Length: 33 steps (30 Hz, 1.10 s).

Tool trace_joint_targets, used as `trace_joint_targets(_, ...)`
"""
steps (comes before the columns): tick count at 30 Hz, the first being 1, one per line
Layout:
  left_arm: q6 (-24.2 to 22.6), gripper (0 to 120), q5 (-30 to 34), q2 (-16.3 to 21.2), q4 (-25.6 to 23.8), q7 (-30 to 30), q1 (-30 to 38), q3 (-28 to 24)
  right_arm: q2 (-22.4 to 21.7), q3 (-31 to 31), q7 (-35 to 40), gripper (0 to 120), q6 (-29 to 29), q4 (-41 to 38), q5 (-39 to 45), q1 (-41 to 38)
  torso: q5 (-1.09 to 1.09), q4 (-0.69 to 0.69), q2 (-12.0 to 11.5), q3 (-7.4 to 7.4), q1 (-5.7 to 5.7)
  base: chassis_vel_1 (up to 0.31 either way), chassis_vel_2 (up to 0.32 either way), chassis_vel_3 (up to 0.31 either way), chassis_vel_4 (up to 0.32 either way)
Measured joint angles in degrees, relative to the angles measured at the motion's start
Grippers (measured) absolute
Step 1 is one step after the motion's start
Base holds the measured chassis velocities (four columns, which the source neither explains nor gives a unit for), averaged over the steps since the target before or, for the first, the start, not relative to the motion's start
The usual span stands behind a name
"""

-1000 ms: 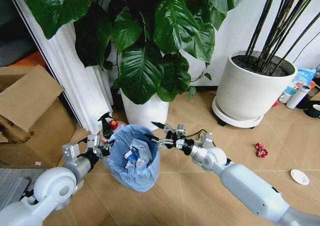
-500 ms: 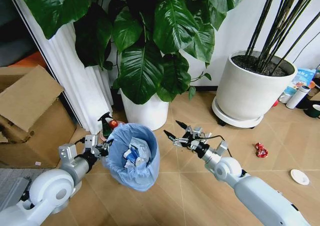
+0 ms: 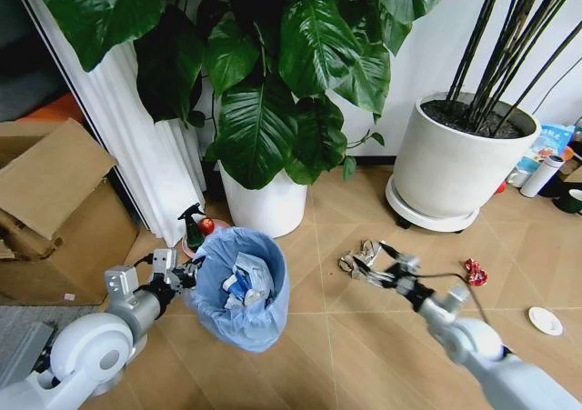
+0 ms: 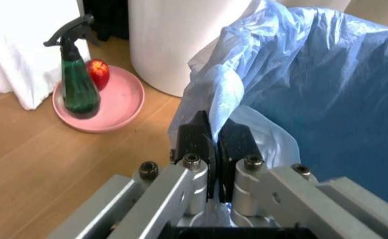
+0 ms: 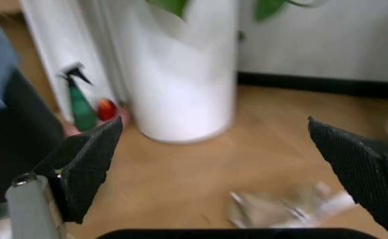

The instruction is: Pick up the trash bin and place the garbage on the floor into it.

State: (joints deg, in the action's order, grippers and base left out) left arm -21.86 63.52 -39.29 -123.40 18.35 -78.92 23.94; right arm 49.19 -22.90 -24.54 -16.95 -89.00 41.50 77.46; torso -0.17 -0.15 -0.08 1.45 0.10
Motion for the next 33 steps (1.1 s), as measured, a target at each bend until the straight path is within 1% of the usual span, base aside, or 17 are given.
trace_joint_targets(1, 0.0, 0, 0.0, 0.0, 0.0, 0.0, 0.0, 0.0, 0.0, 0.0, 0.0, 100, 0.0, 0.0, 0.0, 0.0, 0.00, 0.00, 0.0, 0.00, 0.00, 0.000, 0.000, 0.000, 0.000)
trace_joint_targets(4, 0.0, 0, 0.0, -0.1, 0.0, 0.0, 0.2, 0.0, 1.0, -4.4, 0.3, 100, -0.3, 0.6, -1.1, 3.4, 0.00, 0.01, 0.0, 0.00, 0.00, 0.000, 0.000, 0.000, 0.000)
trace_joint_targets(6, 0.0, 0, 0.0, -0.1, 0.0, 0.0, 0.2, 0.0, 1.1, -4.8, 0.4, 100, -0.4, 0.7, -1.2, 3.6, 0.00, 0.01, 0.0, 0.00, 0.00, 0.000, 0.000, 0.000, 0.000)
trace_joint_targets(7, 0.0, 0, -0.1, -0.2, 0.0, 0.0, 0.2, 0.0, 1.8, -6.6, 0.9, 100, -0.7, 1.3, -1.7, 4.9, 0.01, 0.03, 0.0, 0.00, 0.00, 0.000, 0.000, 0.000, 0.000)
trace_joint_targets(9, 0.0, 0, -0.2, -0.4, 0.0, 0.0, 0.1, 0.0, 2.2, -8.9, 2.6, 100, -0.2, 1.0, -1.9, 6.9, 0.00, 0.03, 0.0, 0.00, 0.00, 0.000, 0.000, 0.000, 0.000)
trace_joint_targets(10, 0.0, 0, -0.2, -0.4, 0.0, 0.0, 0.1, 0.0, 2.2, -8.9, 2.6, 100, -0.2, 1.0, -1.9, 6.9, 0.00, 0.03, 0.0, 0.00, 0.00, 0.000, 0.000, 0.000, 0.000)
trace_joint_targets(13, 0.0, 0, -0.3, -0.6, -0.1, 0.0, -0.2, 0.2, 3.1, -11.6, 6.9, 100, 1.2, -0.2, -2.5, 9.9, -0.01, 0.02, 0.0, 0.00, 0.00, 0.000, 0.000, 0.000, 0.000)
trace_joint_targets(18, 0.1, 0, -0.4, -0.7, -0.1, 0.0, -0.5, 0.6, 4.1, -13.2, 9.7, 100, 2.1, -0.3, -2.2, 11.7, 0.01, 0.02, 0.0, 0.00, 0.00, 0.000, 0.000, 0.000, 0.000)
trace_joint_targets(21, 0.1, 0, -0.4, -0.8, -0.1, 0.0, -0.3, 0.7, 6.5, -16.0, 15.4, 100, 4.1, 0.5, 1.9, 13.8, 0.00, 0.02, 0.0, 0.00, 0.00, 0.000, 0.000, 0.000, 0.000)
trace_joint_targets(23, 0.1, 0, -0.4, -0.8, -0.1, 0.0, -0.3, 0.7, 7.3, -16.9, 16.5, 100, 4.5, 1.1, 2.9, 14.1, -0.01, 0.03, 0.0, 0.00, 0.00, 0.000, 0.000, 0.000, 0.000)
trace_joint_targets(25, 0.2, 0, -0.5, -1.1, -0.1, 0.0, -0.1, 0.6, 9.2, -18.6, 20.0, 100, 5.9, 2.3, 5.8, 14.4, -0.01, 0.02, 0.0, 0.00, 0.00, 0.000, 0.000, 0.000, 0.000)
trace_joint_targets(26, 0.2, 0, -0.5, -1.1, -0.1, 0.0, -0.1, 0.6, 9.2, -18.6, 20.0, 100, 5.9, 2.3, 5.8, 14.4, -0.01, 0.02, 0.0, 0.00, 0.00, 0.000, 0.000, 0.000, 0.000)
trace_joint_targets(30, 0.2, 0, -0.6, -1.4, 0.3, -0.1, 0.1, 0.3, 12.8, -20.3, 25.9, 100, 8.8, 3.8, 14.9, 14.7, -0.02, 0.01, 0.0, 0.00, 0.00, 0.000, 0.000, 0.000, 0.000)
trace_joint_targets(31, 0.2, 0, -0.6, -1.4, 0.3, -0.1, 0.1, 0.3, 12.8, -20.3, 25.9, 100, 8.8, 3.8, 14.9, 14.7, -0.02, 0.01, 0.0, 0.00, 0.00, 0.000, 0.000, 0.000, 0.000)
trace_joint_targets(33, 0.2, 0, -0.6, -1.4, 0.4, -0.1, 0.4, 0.1, 14.4, -20.2, 27.5, 100, 9.6, 4.4, 17.4, 14.2, 0.01, 0.01, 0.0, 0.00, 0.00, 0.000, 0.000, 0.000, 0.000)
